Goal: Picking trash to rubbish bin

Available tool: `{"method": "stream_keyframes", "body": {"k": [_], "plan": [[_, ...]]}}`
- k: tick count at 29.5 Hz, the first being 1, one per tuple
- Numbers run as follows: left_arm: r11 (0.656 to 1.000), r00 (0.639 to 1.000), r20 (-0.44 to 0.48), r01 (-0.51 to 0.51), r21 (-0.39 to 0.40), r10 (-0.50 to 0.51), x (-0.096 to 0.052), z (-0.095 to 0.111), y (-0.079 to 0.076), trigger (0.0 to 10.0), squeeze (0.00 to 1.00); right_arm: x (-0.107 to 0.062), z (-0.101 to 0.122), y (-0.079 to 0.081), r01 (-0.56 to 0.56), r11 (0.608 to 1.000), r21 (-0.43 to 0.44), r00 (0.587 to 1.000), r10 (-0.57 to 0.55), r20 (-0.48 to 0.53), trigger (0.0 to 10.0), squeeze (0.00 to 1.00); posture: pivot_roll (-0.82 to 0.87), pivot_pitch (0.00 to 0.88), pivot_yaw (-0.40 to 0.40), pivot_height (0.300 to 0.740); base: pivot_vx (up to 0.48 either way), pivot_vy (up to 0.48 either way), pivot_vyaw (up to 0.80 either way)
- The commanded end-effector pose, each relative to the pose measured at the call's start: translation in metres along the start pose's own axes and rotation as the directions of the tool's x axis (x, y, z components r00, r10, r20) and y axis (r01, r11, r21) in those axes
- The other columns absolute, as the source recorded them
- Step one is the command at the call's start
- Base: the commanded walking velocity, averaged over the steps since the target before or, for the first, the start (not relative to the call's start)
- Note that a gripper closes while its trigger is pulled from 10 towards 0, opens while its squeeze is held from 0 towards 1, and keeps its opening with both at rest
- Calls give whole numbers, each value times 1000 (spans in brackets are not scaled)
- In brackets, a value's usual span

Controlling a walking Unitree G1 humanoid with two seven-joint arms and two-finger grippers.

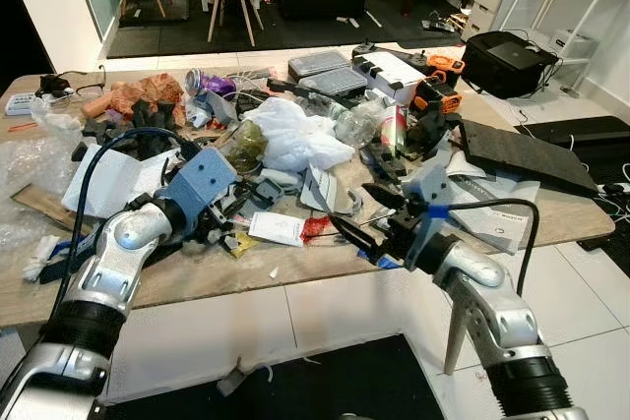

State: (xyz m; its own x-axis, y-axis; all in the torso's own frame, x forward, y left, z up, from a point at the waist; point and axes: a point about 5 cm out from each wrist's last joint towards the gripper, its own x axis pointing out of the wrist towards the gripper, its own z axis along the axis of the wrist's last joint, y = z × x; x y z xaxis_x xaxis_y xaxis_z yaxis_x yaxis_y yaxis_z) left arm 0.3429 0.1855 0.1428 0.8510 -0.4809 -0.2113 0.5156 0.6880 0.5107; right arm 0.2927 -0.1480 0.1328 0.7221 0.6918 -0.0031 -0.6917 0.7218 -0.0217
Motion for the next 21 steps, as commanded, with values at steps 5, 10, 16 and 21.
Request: {"method": "stream_keyframes", "body": {"k": [5, 10, 16, 21], "plan": [[997, 989, -126, 77, -31, -80, 6, -12, -1, 10000, 0, -9, 0, -2, 16, 1000, 2, 1000, -16, -16, 10000, 0, -48, 0, -4, 740, 0, 0, 0], [990, 974, -178, 142, -19, -143, 1, -17, 5, 10000, 0, -10, 0, -2, 30, 999, 19, 999, -30, -14, 10000, 0, -44, 0, 3, 740, 0, 0, 0], [982, 950, -247, 176, -71, -188, -7, -23, 17, 10000, 0, -8, 0, 6, 16, 999, 32, 1000, -15, -9, 10000, 0, -38, 0, 11, 740, 0, 0, 0], [976, 931, -293, 199, -91, -217, -9, -27, 18, 10000, 0, -7, 2, 7, 18, 999, 35, 1000, -18, -3, 10000, 0, -35, 0, 18, 740, 0, 0, 0]]}}
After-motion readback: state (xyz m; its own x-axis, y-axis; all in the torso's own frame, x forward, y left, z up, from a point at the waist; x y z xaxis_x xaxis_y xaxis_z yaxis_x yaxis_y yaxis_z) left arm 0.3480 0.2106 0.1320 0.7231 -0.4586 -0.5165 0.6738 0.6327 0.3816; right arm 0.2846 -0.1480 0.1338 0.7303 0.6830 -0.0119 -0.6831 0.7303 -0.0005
